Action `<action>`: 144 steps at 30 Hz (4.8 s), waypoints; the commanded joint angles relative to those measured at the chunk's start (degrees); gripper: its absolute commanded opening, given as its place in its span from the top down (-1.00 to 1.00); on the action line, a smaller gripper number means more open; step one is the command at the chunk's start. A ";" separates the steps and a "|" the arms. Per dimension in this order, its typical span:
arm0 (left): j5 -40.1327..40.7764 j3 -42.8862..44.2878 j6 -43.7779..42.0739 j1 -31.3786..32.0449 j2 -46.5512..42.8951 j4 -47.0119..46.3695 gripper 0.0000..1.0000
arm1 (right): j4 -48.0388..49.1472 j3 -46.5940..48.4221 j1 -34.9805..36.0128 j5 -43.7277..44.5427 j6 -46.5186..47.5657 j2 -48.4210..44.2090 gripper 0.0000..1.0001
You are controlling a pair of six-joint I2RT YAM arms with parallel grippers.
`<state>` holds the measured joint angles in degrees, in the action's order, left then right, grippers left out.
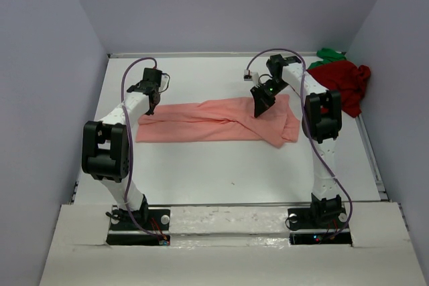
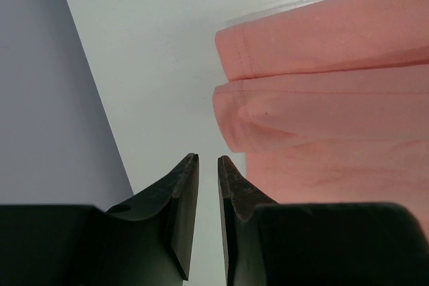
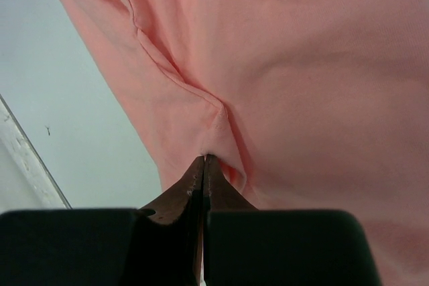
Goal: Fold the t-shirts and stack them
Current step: Fold the tshirt
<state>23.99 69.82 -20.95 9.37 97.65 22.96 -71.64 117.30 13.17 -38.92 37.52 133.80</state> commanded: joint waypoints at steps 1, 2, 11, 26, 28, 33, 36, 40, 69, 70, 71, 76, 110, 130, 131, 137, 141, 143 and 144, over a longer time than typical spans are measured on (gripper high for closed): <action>0.97 0.23 -0.67 0.57 -0.44 0.24 0.38 | -2.19 1.62 0.28 -2.74 0.89 -2.13 1.00; 0.97 0.31 -0.58 0.65 -0.44 0.33 0.38 | -2.45 0.84 0.80 -3.09 1.06 -3.27 1.00; 0.80 0.67 -0.50 0.92 -0.70 0.68 0.39 | -4.91 -6.72 1.95 -6.17 2.73 -10.91 1.00; 0.97 -0.74 -0.76 1.27 -1.76 -0.20 0.39 | 5.09 -9.56 3.79 3.22 -1.04 -12.51 -0.38; 1.41 -0.91 -0.85 1.18 -2.02 -0.46 0.39 | 6.42 -8.14 3.79 5.68 -1.92 -11.02 -0.42; 1.76 -1.18 -1.02 1.18 -1.67 -0.64 0.39 | 7.65 -3.22 3.79 7.89 -2.45 -8.65 -0.43; 1.85 -1.18 -1.11 1.27 -1.23 -0.64 0.39 | 7.65 -0.93 3.79 9.47 -2.36 -6.71 -0.41; 1.85 -1.00 -1.02 1.27 -0.79 -0.55 0.39 | 7.74 -1.19 3.79 9.56 -1.84 -4.95 -0.38; 1.24 -0.92 -1.11 1.44 -1.41 -0.37 0.39 | 4.94 -4.10 3.79 7.55 -1.40 -7.23 1.00; 1.24 -0.83 -1.02 1.44 -1.41 -0.29 0.39 | 4.23 -3.92 3.79 6.84 -1.13 -7.58 1.00; 1.24 -0.74 -1.02 1.44 -1.32 -0.28 0.39 | 3.70 -3.66 3.79 5.79 -1.04 -7.85 1.00; 1.24 -0.65 -1.02 1.53 -1.23 -0.20 0.39 | -0.08 -3.56 3.79 2.36 -0.17 -9.34 1.00; 1.50 -0.74 -1.20 1.88 -1.14 -0.20 0.39 | -8.26 3.11 10.74 -3.01 1.95 -2.31 1.00; 1.41 -1.00 -1.29 2.41 -0.70 -0.02 0.39 | -6.50 -0.31 11.26 -1.34 2.03 -1.08 1.00; 1.41 -1.00 -1.37 2.41 -0.79 -0.02 0.39 | -6.59 -0.14 11.26 -1.34 2.12 -1.00 1.00; 1.32 -1.00 -1.37 2.50 -0.79 -0.02 0.39 | -6.67 -0.22 11.79 -1.25 2.03 -0.38 1.00; 1.41 -1.09 -1.37 2.50 -0.70 -0.02 0.39 | -6.59 -0.31 11.79 -1.34 2.03 -0.12 1.00; 1.41 -1.09 -1.46 2.50 -0.70 0.07 0.39 | -6.41 -0.40 11.79 -1.25 2.03 -0.20 1.00; 1.41 -1.09 -1.38 2.50 -0.70 -0.02 0.39 | -6.32 -0.40 11.79 -0.90 1.95 -0.20 1.00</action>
<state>24.62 69.01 -21.89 11.57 97.65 22.55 -76.53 116.40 24.47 -40.03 39.09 132.84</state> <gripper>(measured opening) 0.305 0.013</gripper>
